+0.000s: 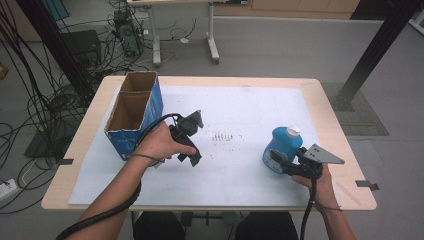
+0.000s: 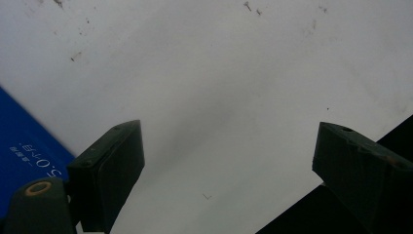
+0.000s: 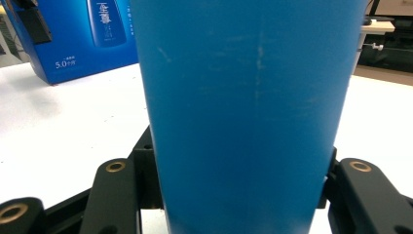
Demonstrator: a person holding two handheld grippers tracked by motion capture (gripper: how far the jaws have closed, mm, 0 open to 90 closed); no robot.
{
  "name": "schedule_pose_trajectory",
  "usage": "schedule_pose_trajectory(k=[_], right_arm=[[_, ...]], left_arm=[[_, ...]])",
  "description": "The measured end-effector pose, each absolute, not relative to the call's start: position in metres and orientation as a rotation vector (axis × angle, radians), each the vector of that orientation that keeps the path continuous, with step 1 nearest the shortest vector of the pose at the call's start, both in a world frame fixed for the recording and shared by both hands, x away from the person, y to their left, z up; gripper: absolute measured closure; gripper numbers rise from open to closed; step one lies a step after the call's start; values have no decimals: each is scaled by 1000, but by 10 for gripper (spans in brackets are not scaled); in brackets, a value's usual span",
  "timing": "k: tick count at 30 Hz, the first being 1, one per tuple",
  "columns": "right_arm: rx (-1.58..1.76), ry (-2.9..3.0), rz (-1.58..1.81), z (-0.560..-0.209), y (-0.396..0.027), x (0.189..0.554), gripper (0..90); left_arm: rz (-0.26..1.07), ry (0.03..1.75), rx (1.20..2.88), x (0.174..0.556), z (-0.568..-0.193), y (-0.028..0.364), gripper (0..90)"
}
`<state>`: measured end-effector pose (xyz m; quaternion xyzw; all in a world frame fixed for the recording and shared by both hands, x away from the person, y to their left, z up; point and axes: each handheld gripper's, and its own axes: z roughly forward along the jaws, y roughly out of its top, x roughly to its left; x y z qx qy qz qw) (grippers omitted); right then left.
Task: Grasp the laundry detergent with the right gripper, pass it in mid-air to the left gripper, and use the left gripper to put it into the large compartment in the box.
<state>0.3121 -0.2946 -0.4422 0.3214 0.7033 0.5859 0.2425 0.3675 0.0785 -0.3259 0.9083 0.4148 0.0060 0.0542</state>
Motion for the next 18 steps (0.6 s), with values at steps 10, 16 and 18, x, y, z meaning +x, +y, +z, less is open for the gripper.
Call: schedule_pose_trajectory(k=[10, 16, 18], right_arm=[[883, 1916, 1600, -442, -294, 311, 433], [880, 1913, 1598, -442, -294, 311, 433], [884, 1909, 1604, -443, -294, 311, 433]], left_arm=[[29, 1250, 2755, 368, -323, 78, 120], [30, 1248, 2747, 367, -323, 78, 120], [30, 1244, 2753, 366, -323, 78, 120]])
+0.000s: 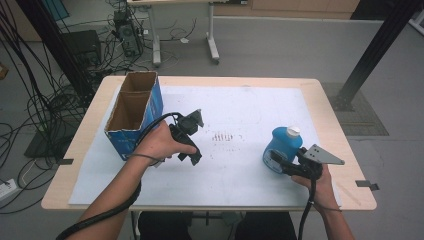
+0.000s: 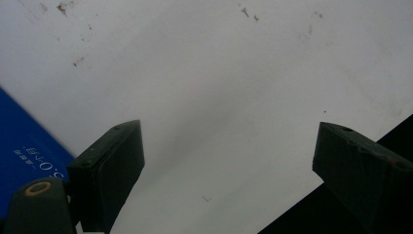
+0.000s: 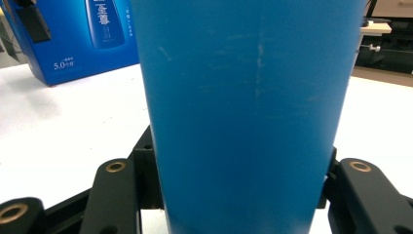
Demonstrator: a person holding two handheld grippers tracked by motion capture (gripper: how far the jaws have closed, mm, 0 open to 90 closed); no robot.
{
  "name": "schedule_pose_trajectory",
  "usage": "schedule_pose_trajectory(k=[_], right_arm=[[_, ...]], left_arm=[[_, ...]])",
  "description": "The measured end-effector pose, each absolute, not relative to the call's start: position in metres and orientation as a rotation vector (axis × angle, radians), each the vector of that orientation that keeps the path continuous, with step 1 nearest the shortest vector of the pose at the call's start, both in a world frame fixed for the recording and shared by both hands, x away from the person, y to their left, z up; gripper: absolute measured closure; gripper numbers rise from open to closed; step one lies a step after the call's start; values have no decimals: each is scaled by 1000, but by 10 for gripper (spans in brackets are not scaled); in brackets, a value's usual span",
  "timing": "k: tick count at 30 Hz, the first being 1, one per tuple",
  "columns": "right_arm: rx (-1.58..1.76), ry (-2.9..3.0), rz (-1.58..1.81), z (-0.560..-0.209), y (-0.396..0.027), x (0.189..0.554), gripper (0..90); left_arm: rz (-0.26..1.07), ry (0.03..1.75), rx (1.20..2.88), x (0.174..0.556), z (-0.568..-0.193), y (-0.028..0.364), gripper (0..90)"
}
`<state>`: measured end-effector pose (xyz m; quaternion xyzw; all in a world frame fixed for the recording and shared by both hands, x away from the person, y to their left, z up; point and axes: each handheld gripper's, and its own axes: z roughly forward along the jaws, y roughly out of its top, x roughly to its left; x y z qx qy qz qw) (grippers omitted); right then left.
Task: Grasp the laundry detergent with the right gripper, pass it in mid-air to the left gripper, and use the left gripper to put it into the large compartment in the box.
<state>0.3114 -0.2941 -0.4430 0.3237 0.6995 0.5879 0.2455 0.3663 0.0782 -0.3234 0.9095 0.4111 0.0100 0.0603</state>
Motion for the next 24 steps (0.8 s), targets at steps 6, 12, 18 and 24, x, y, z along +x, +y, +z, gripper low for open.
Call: schedule_pose_trajectory(k=[6, 12, 18, 24], right_arm=[[882, 1904, 1610, -444, -294, 311, 433], [882, 1907, 1607, -443, -294, 311, 433], [882, 1904, 1609, -444, -294, 311, 433], [880, 1902, 1612, -444, -294, 311, 433]], left_arm=[[28, 1253, 2752, 367, -326, 82, 119], [19, 1255, 2749, 369, -329, 81, 117], [17, 1255, 2752, 370, -331, 80, 114], [20, 1252, 2757, 372, -331, 79, 113]])
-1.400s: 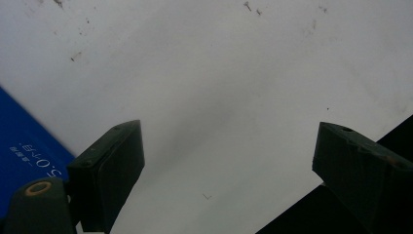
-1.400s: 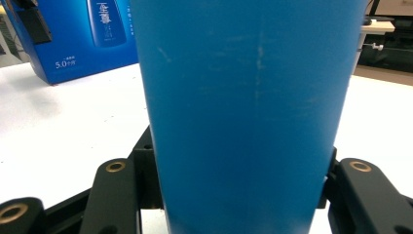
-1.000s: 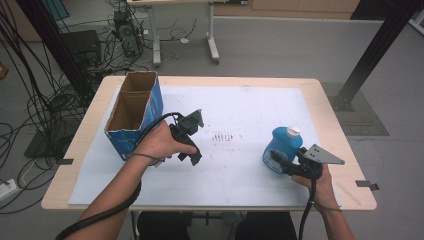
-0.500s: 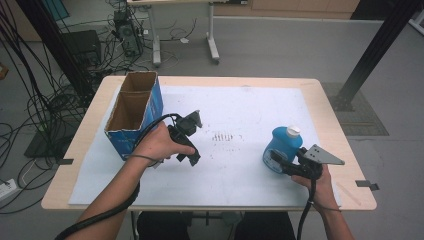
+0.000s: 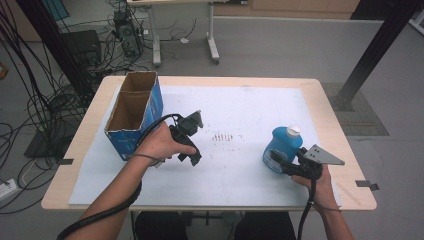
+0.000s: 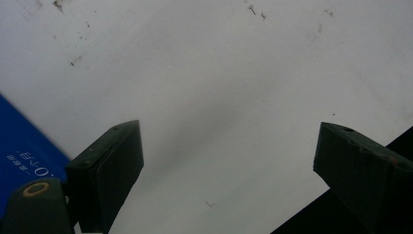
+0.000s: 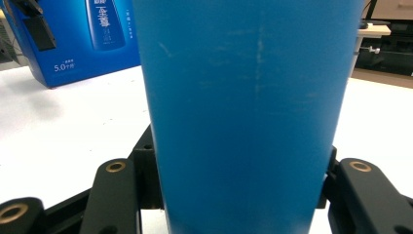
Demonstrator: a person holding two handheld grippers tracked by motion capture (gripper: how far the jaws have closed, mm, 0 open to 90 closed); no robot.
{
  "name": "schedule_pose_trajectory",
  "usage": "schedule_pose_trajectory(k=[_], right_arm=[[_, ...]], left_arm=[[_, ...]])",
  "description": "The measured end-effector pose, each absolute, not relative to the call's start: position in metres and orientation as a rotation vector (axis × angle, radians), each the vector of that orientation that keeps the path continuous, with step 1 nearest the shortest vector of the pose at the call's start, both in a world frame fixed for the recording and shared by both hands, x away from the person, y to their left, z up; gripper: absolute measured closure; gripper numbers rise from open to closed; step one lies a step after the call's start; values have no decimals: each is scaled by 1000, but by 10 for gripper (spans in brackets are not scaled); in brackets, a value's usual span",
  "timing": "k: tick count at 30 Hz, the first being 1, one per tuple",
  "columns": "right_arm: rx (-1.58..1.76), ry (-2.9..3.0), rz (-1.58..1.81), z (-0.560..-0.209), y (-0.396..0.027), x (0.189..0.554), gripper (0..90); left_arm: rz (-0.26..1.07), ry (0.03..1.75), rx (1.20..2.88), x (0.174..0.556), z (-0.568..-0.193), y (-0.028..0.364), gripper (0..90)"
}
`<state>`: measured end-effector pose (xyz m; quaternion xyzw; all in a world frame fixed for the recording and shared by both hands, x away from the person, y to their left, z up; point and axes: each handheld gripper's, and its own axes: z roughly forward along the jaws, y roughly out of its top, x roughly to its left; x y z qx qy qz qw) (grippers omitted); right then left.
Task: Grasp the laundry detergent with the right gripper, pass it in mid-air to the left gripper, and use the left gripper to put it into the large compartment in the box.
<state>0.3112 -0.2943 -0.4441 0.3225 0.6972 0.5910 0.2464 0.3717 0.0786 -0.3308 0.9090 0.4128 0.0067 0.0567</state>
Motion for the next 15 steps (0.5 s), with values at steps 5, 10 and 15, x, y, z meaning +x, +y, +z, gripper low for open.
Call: schedule_pose_trajectory(k=[5, 10, 15], right_arm=[[879, 1899, 1611, -444, -294, 311, 433], [880, 1902, 1610, -444, -294, 311, 434], [880, 1896, 1610, -444, -294, 311, 435]], left_arm=[[23, 1249, 2757, 373, -331, 77, 110], [16, 1240, 2759, 373, -331, 75, 107], [18, 1234, 2755, 375, -328, 76, 108]])
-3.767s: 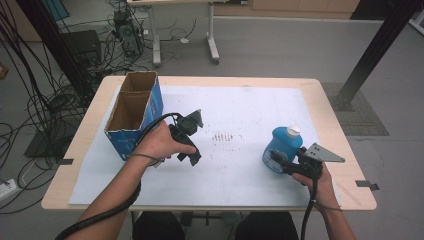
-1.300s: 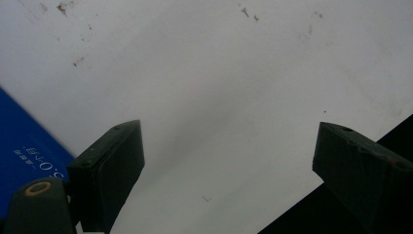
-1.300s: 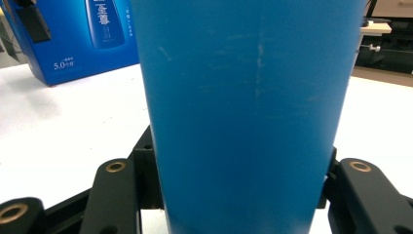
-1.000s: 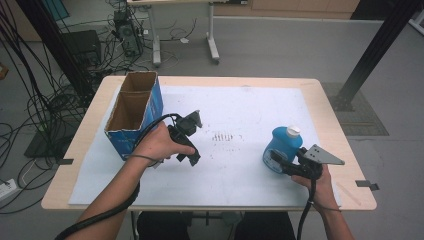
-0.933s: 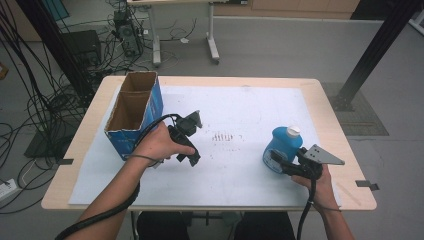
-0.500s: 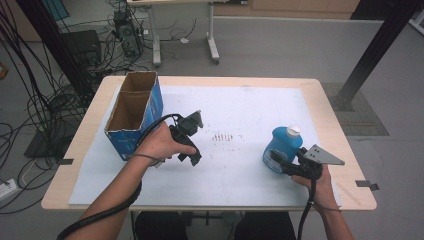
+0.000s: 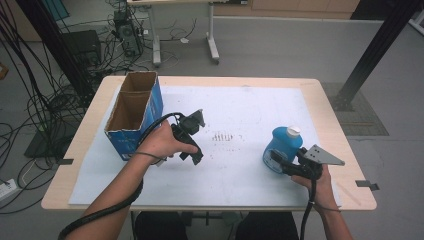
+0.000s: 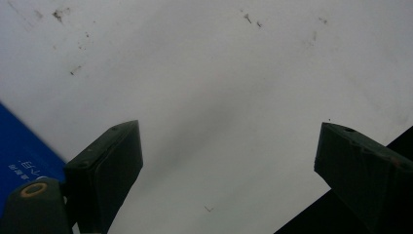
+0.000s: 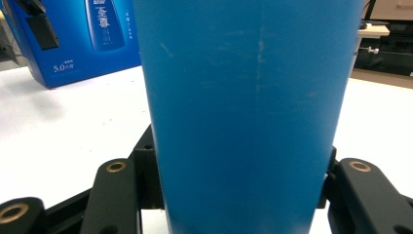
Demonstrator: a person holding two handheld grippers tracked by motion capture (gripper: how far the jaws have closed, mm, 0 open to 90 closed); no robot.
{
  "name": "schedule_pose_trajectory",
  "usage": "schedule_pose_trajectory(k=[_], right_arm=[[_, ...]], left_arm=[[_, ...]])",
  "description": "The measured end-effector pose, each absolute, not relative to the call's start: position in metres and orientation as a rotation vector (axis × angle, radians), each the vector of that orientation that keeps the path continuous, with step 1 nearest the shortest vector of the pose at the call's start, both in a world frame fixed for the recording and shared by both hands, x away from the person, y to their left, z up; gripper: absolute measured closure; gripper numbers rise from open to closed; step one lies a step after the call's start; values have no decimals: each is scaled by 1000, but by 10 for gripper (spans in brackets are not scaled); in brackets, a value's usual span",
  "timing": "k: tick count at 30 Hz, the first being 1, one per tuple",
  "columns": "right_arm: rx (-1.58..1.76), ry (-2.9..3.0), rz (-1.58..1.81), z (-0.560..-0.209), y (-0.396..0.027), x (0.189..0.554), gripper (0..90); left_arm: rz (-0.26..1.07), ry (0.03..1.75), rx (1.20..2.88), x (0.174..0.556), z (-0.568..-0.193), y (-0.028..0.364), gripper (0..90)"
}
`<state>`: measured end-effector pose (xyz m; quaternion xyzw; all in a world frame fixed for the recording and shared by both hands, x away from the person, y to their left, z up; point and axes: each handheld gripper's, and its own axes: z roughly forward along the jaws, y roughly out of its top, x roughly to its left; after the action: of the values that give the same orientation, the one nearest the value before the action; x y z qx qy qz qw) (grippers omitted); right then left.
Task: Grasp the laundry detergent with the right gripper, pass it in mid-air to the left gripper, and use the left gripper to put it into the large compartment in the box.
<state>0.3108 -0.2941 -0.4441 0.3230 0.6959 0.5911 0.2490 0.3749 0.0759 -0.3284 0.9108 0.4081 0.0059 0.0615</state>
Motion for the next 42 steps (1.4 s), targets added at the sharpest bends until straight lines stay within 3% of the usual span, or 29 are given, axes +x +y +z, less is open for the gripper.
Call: schedule_pose_trajectory(k=[15, 42], right_arm=[[888, 1907, 1606, -441, -296, 312, 440], [795, 2074, 1681, -383, -294, 327, 440]], left_arm=[[41, 1179, 2759, 380, -312, 77, 110], [111, 1034, 2766, 382, -263, 73, 110]])
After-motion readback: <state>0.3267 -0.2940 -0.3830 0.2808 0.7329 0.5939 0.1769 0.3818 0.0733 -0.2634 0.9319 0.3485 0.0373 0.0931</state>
